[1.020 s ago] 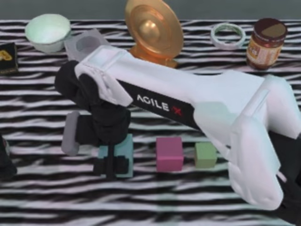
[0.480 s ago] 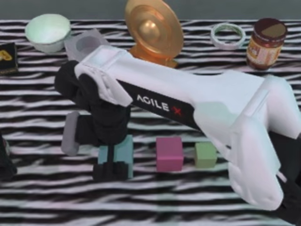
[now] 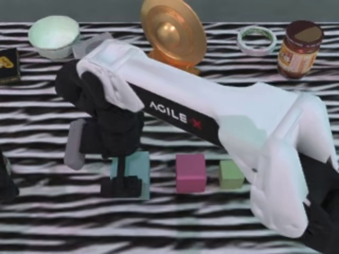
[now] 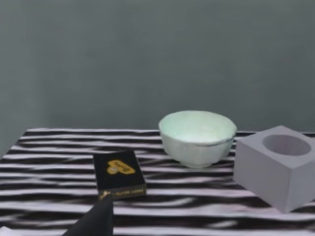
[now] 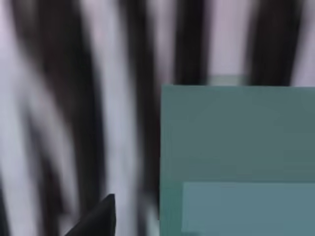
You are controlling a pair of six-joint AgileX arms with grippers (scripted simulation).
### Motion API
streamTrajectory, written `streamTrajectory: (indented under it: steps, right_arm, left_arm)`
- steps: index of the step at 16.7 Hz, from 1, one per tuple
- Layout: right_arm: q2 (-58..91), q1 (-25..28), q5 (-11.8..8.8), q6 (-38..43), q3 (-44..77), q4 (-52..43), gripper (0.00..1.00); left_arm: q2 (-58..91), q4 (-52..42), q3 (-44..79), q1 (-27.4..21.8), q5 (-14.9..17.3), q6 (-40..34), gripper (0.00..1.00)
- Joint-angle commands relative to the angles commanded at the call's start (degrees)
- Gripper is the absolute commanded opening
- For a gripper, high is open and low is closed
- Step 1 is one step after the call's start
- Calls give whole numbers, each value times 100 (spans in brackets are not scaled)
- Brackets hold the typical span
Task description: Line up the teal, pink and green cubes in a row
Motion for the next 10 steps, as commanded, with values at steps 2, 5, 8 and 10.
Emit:
streamTrajectory:
  steps: [2, 5, 8, 10]
  right_arm:
    - [178, 2, -1, 5, 718, -481, 100]
    - [402, 1, -2, 15, 1704, -1171, 100]
    - [515, -3, 4, 21, 2213, -1597, 100]
    - [526, -3, 5, 22, 2260, -1640, 100]
  left_arm:
    - [0, 0, 0, 0, 0, 0, 100]
    - [0, 0, 0, 0, 0, 0, 100]
    - [0, 0, 0, 0, 0, 0, 100]
    - [0, 0, 0, 0, 0, 0, 100]
